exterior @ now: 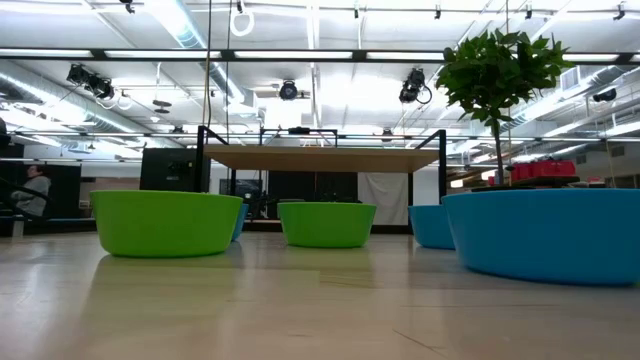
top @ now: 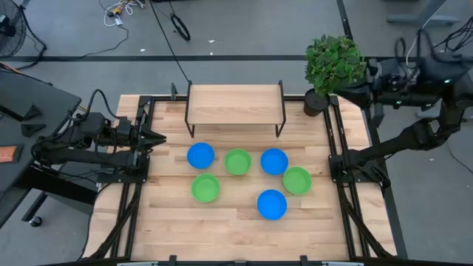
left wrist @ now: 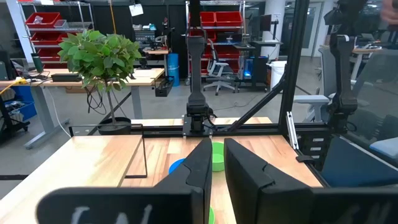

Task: Pick & Place Mini bowls
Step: Put the top right blue bowl on the shelf

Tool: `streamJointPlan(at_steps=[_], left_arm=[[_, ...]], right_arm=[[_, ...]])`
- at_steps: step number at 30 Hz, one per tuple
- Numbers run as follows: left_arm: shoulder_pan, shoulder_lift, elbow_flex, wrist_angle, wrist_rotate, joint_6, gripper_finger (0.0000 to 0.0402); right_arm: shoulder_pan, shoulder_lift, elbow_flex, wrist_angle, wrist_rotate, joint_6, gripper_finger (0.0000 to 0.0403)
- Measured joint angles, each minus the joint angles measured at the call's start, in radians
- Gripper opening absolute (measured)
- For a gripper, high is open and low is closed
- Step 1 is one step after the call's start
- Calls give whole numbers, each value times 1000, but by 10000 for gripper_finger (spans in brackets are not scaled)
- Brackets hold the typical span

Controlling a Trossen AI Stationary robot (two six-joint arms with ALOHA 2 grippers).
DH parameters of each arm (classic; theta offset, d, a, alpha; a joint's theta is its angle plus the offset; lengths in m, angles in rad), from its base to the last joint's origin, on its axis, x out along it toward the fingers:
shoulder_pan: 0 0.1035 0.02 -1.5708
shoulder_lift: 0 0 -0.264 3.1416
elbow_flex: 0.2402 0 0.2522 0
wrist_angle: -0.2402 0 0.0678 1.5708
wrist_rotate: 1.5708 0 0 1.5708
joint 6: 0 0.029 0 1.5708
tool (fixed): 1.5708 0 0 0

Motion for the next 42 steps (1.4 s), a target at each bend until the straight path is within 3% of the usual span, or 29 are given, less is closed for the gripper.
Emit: streamJointPlan(at_steps=[21,42], left_arm=[[0,0,0,0,0,0,48],[0,0,0,0,0,0,48]], right_arm=[[0,128,-1,-295,-1,-55,6],[0,230,-1,-305,1,-52,6]])
